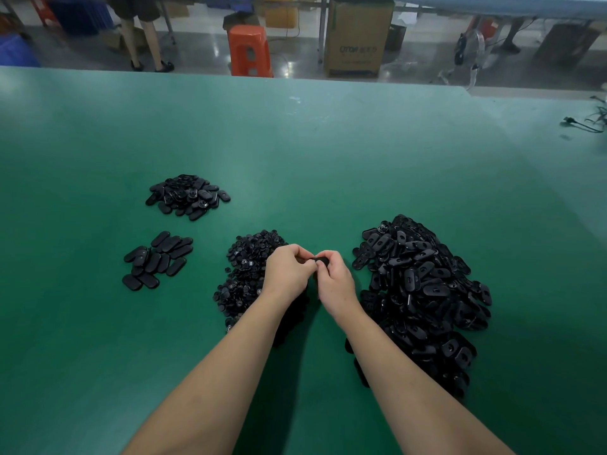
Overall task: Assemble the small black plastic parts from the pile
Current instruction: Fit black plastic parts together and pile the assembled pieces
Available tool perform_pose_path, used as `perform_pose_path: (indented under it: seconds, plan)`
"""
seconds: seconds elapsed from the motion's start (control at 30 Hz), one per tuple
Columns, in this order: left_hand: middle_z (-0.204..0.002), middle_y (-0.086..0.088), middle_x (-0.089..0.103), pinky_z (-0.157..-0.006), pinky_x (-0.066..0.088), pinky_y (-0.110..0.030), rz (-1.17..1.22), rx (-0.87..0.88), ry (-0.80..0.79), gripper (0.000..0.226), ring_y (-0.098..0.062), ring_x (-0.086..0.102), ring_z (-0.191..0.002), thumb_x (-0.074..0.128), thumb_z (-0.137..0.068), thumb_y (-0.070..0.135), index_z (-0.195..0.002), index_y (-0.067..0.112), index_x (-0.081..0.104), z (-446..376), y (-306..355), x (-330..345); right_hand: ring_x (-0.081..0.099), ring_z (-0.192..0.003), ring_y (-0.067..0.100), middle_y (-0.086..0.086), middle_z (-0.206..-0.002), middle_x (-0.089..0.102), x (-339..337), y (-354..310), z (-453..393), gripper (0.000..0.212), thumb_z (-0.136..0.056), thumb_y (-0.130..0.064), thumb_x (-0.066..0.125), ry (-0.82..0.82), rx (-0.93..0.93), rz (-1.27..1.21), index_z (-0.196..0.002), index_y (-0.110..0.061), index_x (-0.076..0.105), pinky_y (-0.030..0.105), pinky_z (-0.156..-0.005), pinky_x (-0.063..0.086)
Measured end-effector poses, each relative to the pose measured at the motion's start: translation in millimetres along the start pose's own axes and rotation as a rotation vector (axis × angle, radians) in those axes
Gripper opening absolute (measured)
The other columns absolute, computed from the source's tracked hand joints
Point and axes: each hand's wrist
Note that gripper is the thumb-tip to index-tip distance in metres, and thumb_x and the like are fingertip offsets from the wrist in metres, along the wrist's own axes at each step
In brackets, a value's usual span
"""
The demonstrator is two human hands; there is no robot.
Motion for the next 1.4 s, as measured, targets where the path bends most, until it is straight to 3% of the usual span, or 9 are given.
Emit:
perform_pose_path:
  seconds: [0.23,0.43,0.6,0.8,1.0,1.17,1.27,1.33,1.4]
  plan:
    - [-0.080,0.006,0.072,-0.064,0.046,-0.022,0.014,0.006,-0.019,0.005,-0.009,0.062,-0.068,0.071,-0.086,0.016,-0.087,0.019,0.075,-1.6,-4.1,-2.1,0.061,-0.091,0.022,-0.004,-0.096,0.065,1.6,1.4,0.0,0.009,-0.103,-0.025,0.047,-0.002,-0.009,0.007,-0.107,-0.024,0.055,0.043,-0.083,0.052]
    - [-0.079,0.005,0.072,-0.062,0.046,-0.023,0.043,0.026,-0.026,0.010,-0.008,0.059,-0.060,0.069,-0.089,0.014,-0.086,0.022,0.073,-1.2,-7.9,-2.6,0.060,-0.090,0.016,-0.010,-0.093,0.063,1.5,2.3,0.6,0.007,-0.102,-0.025,0.048,0.017,-0.029,0.012,-0.106,-0.025,0.055,0.035,-0.079,0.048]
    - [-0.078,0.004,0.072,-0.063,0.047,-0.025,0.041,0.037,-0.030,0.008,-0.010,0.058,-0.058,0.069,-0.091,0.015,-0.089,0.019,0.076,-2.5,-9.6,-4.3,0.058,-0.083,0.020,-0.003,-0.092,0.063,2.3,2.2,0.9,0.008,-0.102,-0.023,0.049,0.011,-0.039,-0.006,-0.107,-0.022,0.055,0.042,-0.079,0.051]
    - [-0.075,0.008,0.070,-0.061,0.045,-0.024,0.038,0.053,-0.024,0.013,-0.008,0.057,-0.056,0.069,-0.090,0.015,-0.082,0.025,0.072,-1.3,-8.7,-5.4,0.056,-0.080,0.017,-0.005,-0.090,0.063,4.0,4.8,-1.4,0.006,-0.102,-0.024,0.049,0.009,-0.058,-0.014,-0.104,-0.026,0.054,0.039,-0.075,0.050]
    - [-0.079,0.010,0.071,-0.071,0.051,-0.022,-0.034,0.091,-0.021,0.008,-0.008,0.065,-0.075,0.071,-0.084,0.017,-0.082,0.025,0.069,0.4,-4.3,-5.9,0.055,-0.081,0.022,-0.004,-0.087,0.060,5.6,3.7,-1.3,0.016,-0.100,-0.025,0.044,0.004,0.011,-0.142,-0.095,-0.037,0.052,0.051,-0.079,0.052]
    - [-0.084,0.007,0.073,-0.079,0.053,-0.028,-0.171,0.170,-0.051,0.014,-0.012,0.063,-0.078,0.069,-0.085,0.020,-0.097,0.024,0.075,0.2,-4.6,-7.3,0.055,-0.081,0.023,-0.003,-0.087,0.062,6.7,2.7,0.0,0.017,-0.100,-0.034,0.040,0.020,0.027,-0.168,-0.092,-0.044,0.050,0.051,-0.080,0.051]
    - [-0.093,0.006,0.070,-0.083,0.053,-0.032,-0.271,0.233,-0.045,0.014,-0.015,0.064,-0.087,0.066,-0.087,0.021,-0.097,0.025,0.075,0.0,-4.4,-8.2,0.056,-0.083,0.024,-0.001,-0.090,0.063,7.5,1.1,-0.8,0.013,-0.104,-0.037,0.039,0.039,0.034,-0.167,-0.096,-0.040,0.050,0.050,-0.081,0.051]
    - [-0.098,0.004,0.062,-0.082,0.051,-0.032,-0.284,0.254,-0.012,0.012,-0.015,0.060,-0.089,0.066,-0.089,0.023,-0.097,0.026,0.074,-0.5,-5.4,-11.3,0.057,-0.080,0.023,-0.001,-0.088,0.064,7.1,0.5,-0.8,0.013,-0.105,-0.036,0.039,0.042,0.031,-0.177,-0.099,-0.037,0.050,0.048,-0.077,0.052]
    - [-0.094,0.005,0.060,-0.078,0.048,-0.030,-0.254,0.263,0.043,0.008,-0.013,0.058,-0.083,0.069,-0.089,0.024,-0.095,0.025,0.074,-1.9,-7.4,-19.5,0.057,-0.067,0.017,-0.003,-0.079,0.063,6.0,-0.3,-0.1,0.013,-0.105,-0.035,0.039,0.031,0.016,-0.207,-0.101,-0.034,0.052,0.040,-0.064,0.051]
Point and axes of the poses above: each hand's wrist, its own z-axis away from the middle knuckle, its own x-axis out of the palm, y = z × x
